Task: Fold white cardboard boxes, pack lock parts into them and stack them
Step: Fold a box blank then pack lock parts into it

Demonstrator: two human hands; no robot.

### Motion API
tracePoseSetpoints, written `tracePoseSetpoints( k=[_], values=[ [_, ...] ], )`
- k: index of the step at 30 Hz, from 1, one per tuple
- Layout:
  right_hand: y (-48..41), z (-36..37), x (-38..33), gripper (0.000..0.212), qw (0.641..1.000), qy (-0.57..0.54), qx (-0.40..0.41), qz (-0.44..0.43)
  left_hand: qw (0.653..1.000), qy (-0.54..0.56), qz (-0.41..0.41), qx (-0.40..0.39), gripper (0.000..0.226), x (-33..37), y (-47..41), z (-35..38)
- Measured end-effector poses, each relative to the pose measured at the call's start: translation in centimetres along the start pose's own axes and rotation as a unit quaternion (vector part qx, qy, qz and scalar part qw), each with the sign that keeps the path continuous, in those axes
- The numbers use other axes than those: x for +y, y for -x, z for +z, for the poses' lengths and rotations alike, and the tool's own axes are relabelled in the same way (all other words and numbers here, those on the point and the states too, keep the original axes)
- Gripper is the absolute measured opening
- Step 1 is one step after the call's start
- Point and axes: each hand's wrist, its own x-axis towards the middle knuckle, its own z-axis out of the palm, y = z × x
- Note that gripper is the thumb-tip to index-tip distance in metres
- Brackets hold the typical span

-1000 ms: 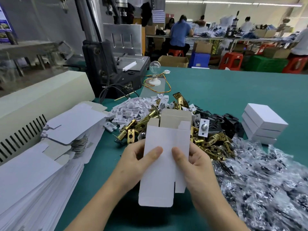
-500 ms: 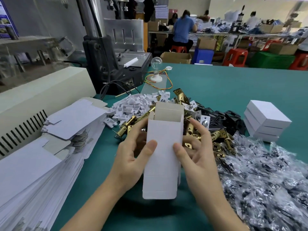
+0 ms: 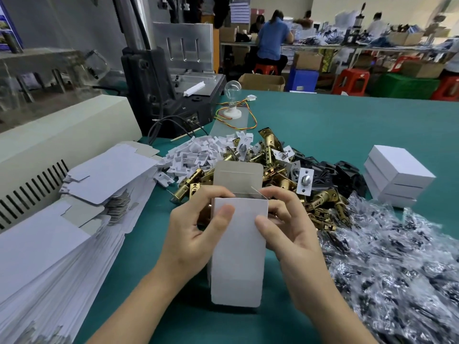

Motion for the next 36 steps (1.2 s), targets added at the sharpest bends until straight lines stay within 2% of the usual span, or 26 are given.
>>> tracePoseSetpoints(
  k=[4,9,16,19,21,26,36],
  values=[
    [-0.1,-0.1,-0.2,0.014,0.999,0.038,0.034,0.008,0.999,0.020,-0.041,-0.017,0.018,0.2,0.0,0.2],
    [0.0,-0.2,0.0,0.010,0.997,0.058,0.045,0.024,0.998,0.004,-0.061,-0.011,0.030,0.2,-0.3,0.2],
    [-0.2,-0.5,0.2,0.005,0.996,0.064,0.061,0.029,0.999,0.005,-0.046,0.004,0.023,0.3,-0.3,0.2],
    [-0.2,-0.4,0.1,0.009,0.996,0.065,0.064,0.024,0.990,0.107,-0.095,0.012,0.058,0.4,-0.5,0.2],
    [-0.2,-0.4,0.0,0.010,0.996,0.061,0.065,0.022,0.976,0.158,-0.147,0.004,0.071,0.4,-0.8,0.0],
    [-0.2,-0.7,0.2,0.004,0.995,0.074,0.061,0.017,0.963,0.188,-0.193,-0.017,0.050,0.3,-1.0,-0.2],
    [-0.2,-0.8,0.2,0.009,0.991,0.113,0.070,0.013,0.977,0.159,-0.136,-0.036,0.023,0.4,-0.9,-0.7]
  ],
)
